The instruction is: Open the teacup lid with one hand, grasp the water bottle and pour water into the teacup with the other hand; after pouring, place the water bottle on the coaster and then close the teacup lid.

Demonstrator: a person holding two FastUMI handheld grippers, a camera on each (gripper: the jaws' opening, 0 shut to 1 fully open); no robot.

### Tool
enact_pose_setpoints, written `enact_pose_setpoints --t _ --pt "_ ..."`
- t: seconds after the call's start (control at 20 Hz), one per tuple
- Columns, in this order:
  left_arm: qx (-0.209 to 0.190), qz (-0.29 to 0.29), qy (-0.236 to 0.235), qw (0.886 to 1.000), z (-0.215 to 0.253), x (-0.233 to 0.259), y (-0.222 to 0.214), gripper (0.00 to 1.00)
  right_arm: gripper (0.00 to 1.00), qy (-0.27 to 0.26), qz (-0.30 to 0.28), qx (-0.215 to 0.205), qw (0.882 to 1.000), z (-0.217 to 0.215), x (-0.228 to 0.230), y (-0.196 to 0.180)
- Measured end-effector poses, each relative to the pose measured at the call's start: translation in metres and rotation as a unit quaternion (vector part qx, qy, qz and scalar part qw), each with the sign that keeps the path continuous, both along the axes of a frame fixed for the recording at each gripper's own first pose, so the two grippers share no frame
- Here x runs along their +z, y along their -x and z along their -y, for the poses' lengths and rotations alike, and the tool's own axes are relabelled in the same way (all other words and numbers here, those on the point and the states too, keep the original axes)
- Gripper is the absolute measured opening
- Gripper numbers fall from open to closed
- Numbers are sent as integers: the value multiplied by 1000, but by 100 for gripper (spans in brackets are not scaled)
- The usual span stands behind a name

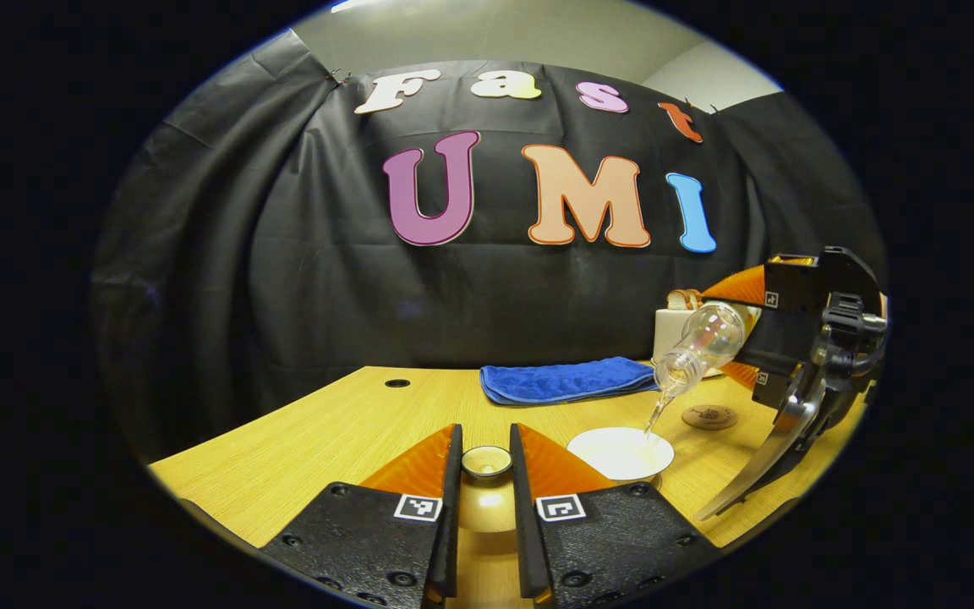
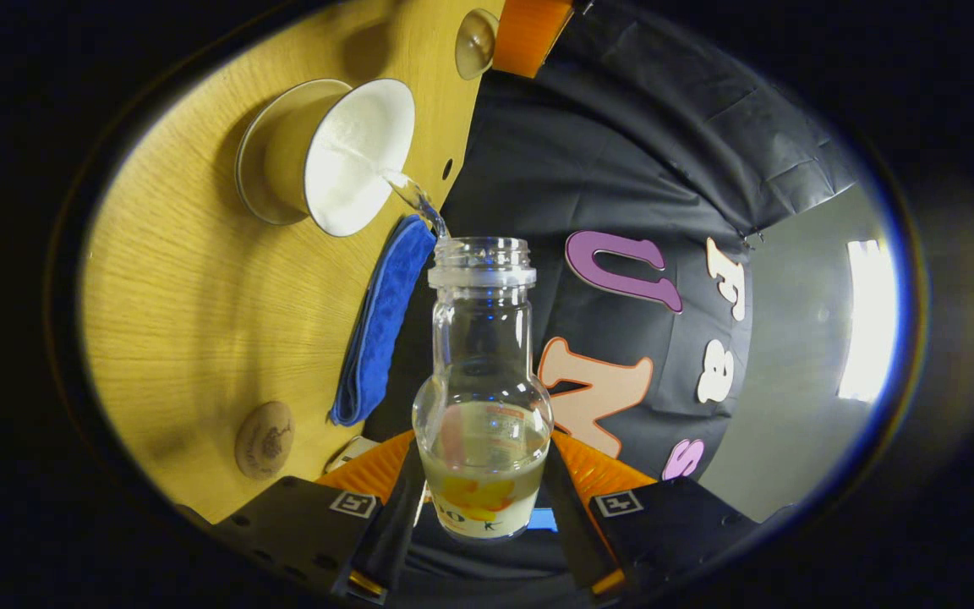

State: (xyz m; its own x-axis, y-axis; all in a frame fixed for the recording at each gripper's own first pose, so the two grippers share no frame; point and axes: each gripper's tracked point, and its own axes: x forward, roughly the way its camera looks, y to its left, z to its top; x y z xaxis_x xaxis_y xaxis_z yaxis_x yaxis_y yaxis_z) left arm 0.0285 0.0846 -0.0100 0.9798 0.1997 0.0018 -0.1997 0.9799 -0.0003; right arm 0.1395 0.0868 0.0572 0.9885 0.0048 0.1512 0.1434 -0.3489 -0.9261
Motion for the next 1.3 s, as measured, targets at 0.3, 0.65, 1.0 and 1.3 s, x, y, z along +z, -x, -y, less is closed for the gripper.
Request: enact_pose_setpoints --t 0.3,0.65,1.0,1.3 --pt "0 0 0 1000 0 1 -1 26 78 20 30 21 999 -6 11 5" --pt "0 1 -1 1000 0 1 -1 26 78 55 27 35 998 -9 -2 9" --pt "0 1 -1 1000 0 1 -1 25 78 66 23 47 996 -14 -19 1" --pt "0 1 -1 1000 -1 1 -1 26 78 50 15 47 998 -9 -22 4"
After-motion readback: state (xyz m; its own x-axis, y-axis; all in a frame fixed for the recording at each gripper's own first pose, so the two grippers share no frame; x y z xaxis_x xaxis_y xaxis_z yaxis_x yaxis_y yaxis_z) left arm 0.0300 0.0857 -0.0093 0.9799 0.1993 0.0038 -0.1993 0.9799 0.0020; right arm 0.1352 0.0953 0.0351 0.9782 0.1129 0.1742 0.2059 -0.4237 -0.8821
